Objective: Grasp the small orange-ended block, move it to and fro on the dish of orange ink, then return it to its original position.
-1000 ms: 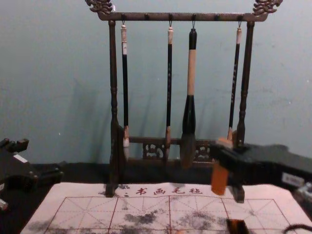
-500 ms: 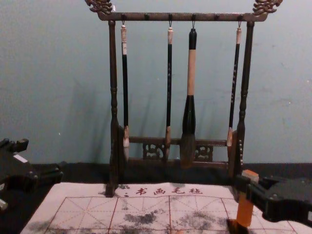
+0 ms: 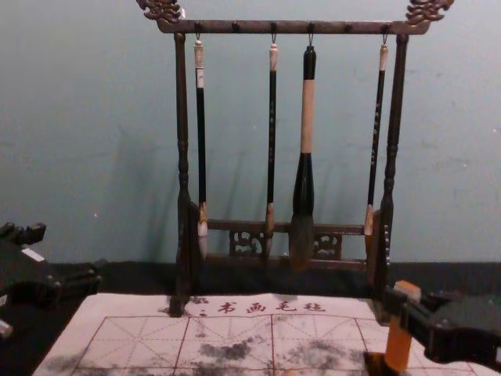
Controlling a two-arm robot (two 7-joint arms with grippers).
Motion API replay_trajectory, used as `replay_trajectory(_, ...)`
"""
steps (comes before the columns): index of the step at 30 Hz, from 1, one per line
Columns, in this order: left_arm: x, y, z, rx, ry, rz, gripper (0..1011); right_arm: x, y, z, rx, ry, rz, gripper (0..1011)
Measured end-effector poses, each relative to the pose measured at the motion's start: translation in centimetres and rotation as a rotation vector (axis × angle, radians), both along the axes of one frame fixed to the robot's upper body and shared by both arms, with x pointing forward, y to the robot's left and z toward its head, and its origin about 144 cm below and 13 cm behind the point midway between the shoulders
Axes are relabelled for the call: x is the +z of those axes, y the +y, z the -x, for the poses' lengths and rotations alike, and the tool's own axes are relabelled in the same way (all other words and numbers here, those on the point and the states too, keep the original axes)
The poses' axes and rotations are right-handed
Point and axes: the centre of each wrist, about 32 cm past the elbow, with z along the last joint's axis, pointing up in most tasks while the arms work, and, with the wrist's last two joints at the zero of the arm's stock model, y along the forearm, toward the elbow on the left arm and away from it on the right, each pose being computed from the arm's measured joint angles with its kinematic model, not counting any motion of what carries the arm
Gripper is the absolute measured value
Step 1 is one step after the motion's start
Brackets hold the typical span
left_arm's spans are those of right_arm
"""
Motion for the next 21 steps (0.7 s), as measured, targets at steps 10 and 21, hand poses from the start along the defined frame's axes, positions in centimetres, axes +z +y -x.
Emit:
replay_trajectory(10,0.00,0.00,0.00,0.000,0.000,0.000,1001,-0.29,0.21,-0.26,0.006,0.007,-0.002,107)
replay_trajectory(21,0.00,0.00,0.00,0.000,0.000,0.000,1001,-0.53,0.33,-0.49,0.004,0.019,0.006,108)
